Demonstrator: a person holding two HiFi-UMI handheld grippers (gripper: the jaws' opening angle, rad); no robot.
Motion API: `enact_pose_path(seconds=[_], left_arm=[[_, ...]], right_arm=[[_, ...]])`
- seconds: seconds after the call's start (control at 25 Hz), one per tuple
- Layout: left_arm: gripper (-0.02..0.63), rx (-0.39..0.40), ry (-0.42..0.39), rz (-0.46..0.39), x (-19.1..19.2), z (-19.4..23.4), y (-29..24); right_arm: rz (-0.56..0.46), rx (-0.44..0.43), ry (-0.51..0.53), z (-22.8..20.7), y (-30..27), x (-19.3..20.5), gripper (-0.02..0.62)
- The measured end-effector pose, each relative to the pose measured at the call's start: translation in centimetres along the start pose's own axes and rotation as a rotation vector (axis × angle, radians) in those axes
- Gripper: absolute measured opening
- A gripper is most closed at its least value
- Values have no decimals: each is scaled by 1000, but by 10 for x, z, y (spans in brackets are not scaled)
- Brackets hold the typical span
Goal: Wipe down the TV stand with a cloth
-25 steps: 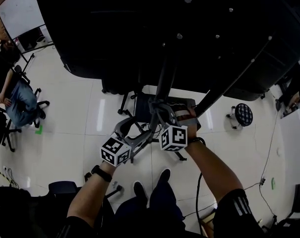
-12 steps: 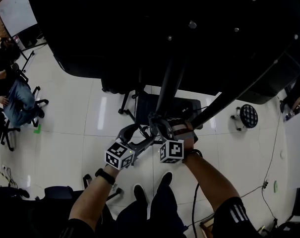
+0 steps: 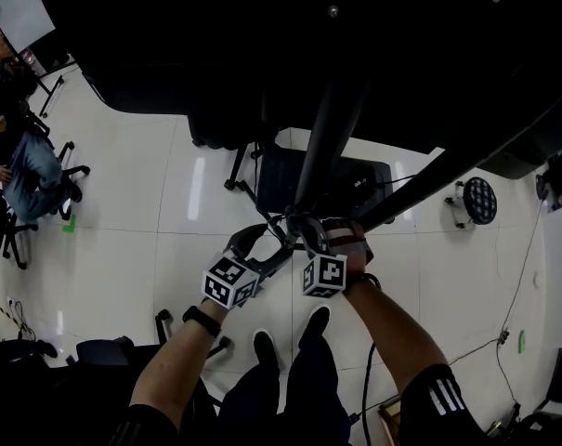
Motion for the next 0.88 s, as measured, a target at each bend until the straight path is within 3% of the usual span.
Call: enact_pose_path(seconds=[0.24, 0.52, 0.68, 0.88], left_arm=[[373, -12, 60, 41, 46, 5, -11], [373, -10, 76, 70, 63, 6, -20], [373, -13, 73, 85, 64, 4, -16], [373, 7, 45, 86, 48, -17, -6]], right_arm=[[50, -63, 5, 46, -20, 27, 37], [110, -103, -22, 81, -46, 52, 37], [118, -102, -66, 82, -40, 53, 37], [44, -78, -183, 64, -6, 44, 38]])
Point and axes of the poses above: the fingertips, and each gripper's own axes: y backward along the fingers, z to its left, x out of its underside, the point moved 4 cm from there along y, backward along the fingers, and after that the axes turned 8 degrees about x, right-handed, at the moved point
